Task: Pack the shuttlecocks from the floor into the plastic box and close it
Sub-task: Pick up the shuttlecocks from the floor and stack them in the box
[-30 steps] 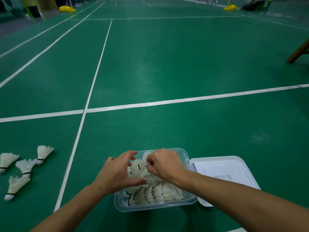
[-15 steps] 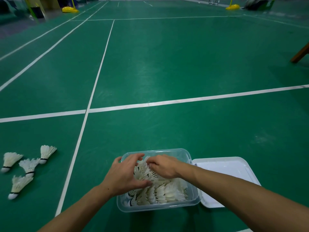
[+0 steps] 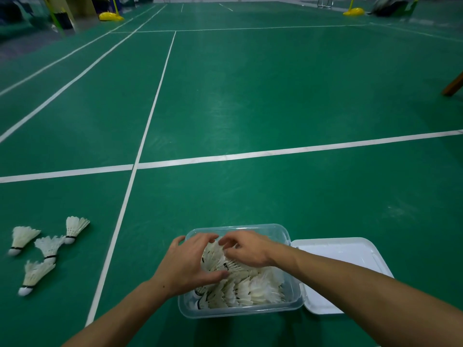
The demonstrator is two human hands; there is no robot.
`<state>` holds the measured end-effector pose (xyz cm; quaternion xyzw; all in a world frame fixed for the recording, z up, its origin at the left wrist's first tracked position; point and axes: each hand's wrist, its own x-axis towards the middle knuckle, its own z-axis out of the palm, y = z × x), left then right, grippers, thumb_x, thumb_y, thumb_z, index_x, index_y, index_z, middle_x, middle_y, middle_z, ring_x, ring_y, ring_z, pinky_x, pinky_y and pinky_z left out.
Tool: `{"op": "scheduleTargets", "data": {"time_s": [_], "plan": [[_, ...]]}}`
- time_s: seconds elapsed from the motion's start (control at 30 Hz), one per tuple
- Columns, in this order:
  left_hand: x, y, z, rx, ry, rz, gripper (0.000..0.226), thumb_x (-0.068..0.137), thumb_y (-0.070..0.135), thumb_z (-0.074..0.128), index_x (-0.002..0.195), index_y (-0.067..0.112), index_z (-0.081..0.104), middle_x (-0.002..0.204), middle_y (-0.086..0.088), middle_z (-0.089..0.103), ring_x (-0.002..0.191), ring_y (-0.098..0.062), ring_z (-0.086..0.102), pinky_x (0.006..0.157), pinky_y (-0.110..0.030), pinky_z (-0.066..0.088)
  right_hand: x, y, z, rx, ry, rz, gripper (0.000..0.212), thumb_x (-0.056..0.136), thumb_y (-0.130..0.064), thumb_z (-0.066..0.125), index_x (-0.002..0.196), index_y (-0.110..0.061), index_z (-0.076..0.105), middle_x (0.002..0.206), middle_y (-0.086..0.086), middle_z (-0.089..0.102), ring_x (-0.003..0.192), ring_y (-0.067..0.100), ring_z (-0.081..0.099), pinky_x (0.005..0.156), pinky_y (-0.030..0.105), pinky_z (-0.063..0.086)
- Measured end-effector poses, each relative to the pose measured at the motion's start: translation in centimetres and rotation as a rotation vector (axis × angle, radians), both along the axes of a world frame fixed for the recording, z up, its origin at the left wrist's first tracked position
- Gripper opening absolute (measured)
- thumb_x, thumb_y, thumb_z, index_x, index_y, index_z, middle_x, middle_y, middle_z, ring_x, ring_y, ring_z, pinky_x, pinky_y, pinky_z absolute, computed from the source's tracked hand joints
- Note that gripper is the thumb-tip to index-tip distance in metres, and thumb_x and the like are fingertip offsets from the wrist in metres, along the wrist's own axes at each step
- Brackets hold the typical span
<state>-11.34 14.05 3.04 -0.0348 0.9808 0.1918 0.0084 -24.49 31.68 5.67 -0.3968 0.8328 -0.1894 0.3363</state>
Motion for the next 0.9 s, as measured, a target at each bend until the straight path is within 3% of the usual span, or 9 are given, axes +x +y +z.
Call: {"op": "scheduleTargets", "data": {"time_s": [0.2, 0.47, 0.63, 0.9], "plan": [[1.4, -0.7, 1.0, 0.027, 0.095, 0.041, 0.093, 0.075, 0.095, 0.053, 0.148, 0.037, 0.046, 0.141, 0.022, 0.054, 0.127, 0.002, 0.050, 0.116, -0.037, 0.035, 0.2, 2.0, 0.8, -0.106, 0.110, -0.068, 0.056, 0.090, -0.052, 0.070, 0.139, -0.029, 0.058, 0.129, -0.011, 0.067, 0.115, 0.007, 0.062, 0.102, 0.035, 0.054], [7.2, -3.6, 4.4, 0.082, 0.162, 0.168, 0.093, 0.071, 0.092, 0.061, 0.143, 0.036, 0.048, 0.138, 0.021, 0.056, 0.120, 0.002, 0.053, 0.107, -0.033, 0.046, 1.4, 2.2, 4.2, -0.227, 0.282, -0.049, 0.057, 0.085, -0.066, 0.067, 0.132, -0.034, 0.059, 0.120, -0.022, 0.065, 0.109, -0.004, 0.058, 0.097, 0.028, 0.053], [12.3, -8.7, 6.3, 0.165, 0.278, 0.400, 0.069, 0.076, 0.080, 0.068, 0.130, 0.039, 0.055, 0.123, 0.026, 0.062, 0.107, 0.004, 0.061, 0.093, -0.031, 0.053, 4.6, -4.2, 6.4, -0.327, 0.212, 0.022, 0.056, 0.085, -0.066, 0.068, 0.129, -0.032, 0.060, 0.115, -0.019, 0.067, 0.105, -0.002, 0.061, 0.094, 0.029, 0.056], [18.5, -19.6, 2.3, 0.306, 0.366, 0.819, 0.064, 0.072, 0.075, 0.072, 0.121, 0.037, 0.058, 0.111, 0.020, 0.066, 0.097, -0.001, 0.064, 0.083, -0.040, 0.059, 9.2, -18.3, 4.3, -0.317, 0.160, 0.188, 0.054, 0.085, -0.066, 0.068, 0.127, -0.033, 0.058, 0.113, -0.016, 0.066, 0.101, 0.007, 0.065, 0.093, 0.038, 0.058]]}}
